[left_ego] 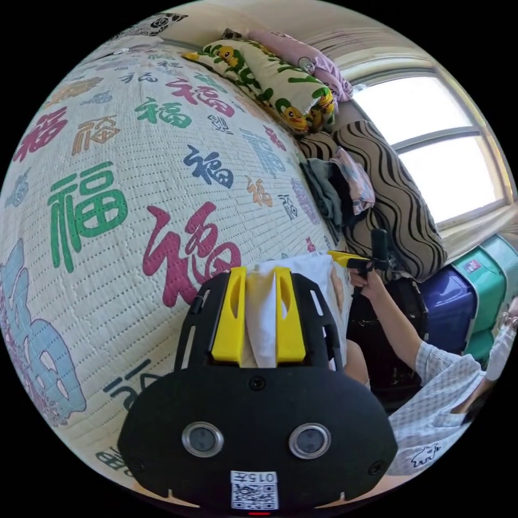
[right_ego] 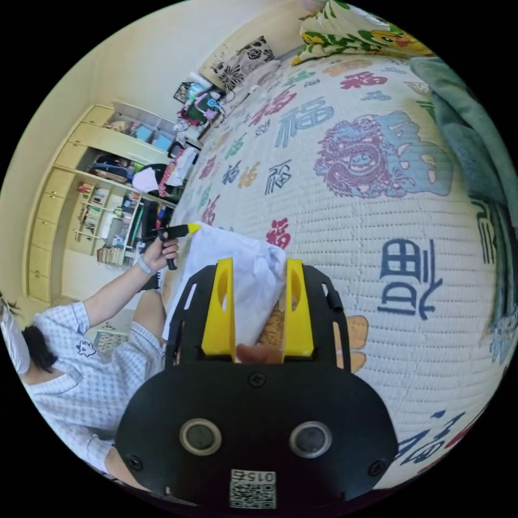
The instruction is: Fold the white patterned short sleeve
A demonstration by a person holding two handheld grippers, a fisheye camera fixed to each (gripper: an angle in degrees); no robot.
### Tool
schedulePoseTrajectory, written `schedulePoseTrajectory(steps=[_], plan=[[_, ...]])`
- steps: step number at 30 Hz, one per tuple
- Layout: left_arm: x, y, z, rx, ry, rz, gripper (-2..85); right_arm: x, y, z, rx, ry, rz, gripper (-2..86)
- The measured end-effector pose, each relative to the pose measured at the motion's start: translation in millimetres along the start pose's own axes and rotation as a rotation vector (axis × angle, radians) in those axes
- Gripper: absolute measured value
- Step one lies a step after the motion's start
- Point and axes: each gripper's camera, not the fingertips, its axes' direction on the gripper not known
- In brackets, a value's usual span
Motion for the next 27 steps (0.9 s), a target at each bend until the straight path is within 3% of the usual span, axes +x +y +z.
schedulePoseTrajectory(steps=[3, 5, 12, 18, 27], plan=[[-11.5, 0.7, -1.7, -0.047, 0.083, -0.025, 4.8, 2.8, -6.1, 14.3, -0.083, 0.076, 0.013, 10.0], [-14.2, 0.4, -8.9, -0.056, 0.112, -0.011, 2.4, 7.0, -4.7, 8.1, -0.081, -0.032, 0.002, 2.7], [-0.3, 3.0, -48.3, 0.017, 0.141, 0.092, 0.8, -16.7, 7.0, -14.6, 0.026, -0.042, -0.074, 0.7], [43.9, 36.0, -85.0, 0.004, 0.122, 0.394, 0.8, -56.2, 44.9, -25.0, 0.044, -0.040, -0.221, 0.6], [124.8, 178.5, -98.8, -0.110, 0.066, 0.775, 0.6, -113.9, 171.5, -1.0, -0.111, -0.023, -0.427, 0.6]])
